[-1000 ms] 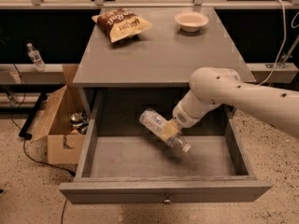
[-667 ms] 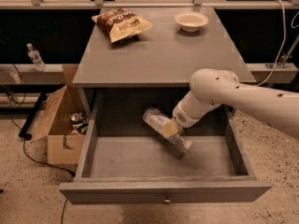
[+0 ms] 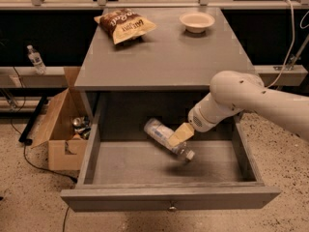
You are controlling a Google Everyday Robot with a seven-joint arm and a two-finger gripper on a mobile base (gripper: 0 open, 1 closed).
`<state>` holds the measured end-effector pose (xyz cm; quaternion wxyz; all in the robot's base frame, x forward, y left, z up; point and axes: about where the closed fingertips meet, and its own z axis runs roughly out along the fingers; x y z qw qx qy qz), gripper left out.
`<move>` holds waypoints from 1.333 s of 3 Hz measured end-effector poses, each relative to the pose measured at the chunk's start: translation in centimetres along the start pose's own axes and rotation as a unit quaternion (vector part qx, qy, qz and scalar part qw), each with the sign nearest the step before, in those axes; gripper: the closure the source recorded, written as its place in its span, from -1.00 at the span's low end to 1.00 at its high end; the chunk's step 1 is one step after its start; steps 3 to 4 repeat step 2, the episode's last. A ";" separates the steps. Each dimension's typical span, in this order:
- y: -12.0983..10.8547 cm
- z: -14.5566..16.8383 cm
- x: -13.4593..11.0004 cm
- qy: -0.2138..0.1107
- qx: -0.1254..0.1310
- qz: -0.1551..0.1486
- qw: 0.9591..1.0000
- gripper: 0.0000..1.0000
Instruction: Place blue plastic bottle into top drawer
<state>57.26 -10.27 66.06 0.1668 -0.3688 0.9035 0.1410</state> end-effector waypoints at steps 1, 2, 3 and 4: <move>-0.6 -4.4 1.6 -0.017 0.017 0.004 1.000 -1.00; -0.9 -9.2 3.1 -0.043 0.033 0.007 0.999 -1.00; -0.9 -9.2 3.1 -0.043 0.033 0.007 0.999 -1.00; -0.9 -9.2 3.1 -0.043 0.033 0.007 0.999 -1.00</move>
Offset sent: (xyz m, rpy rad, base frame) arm -0.0547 -0.1024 0.1178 0.0389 -0.1648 -0.0966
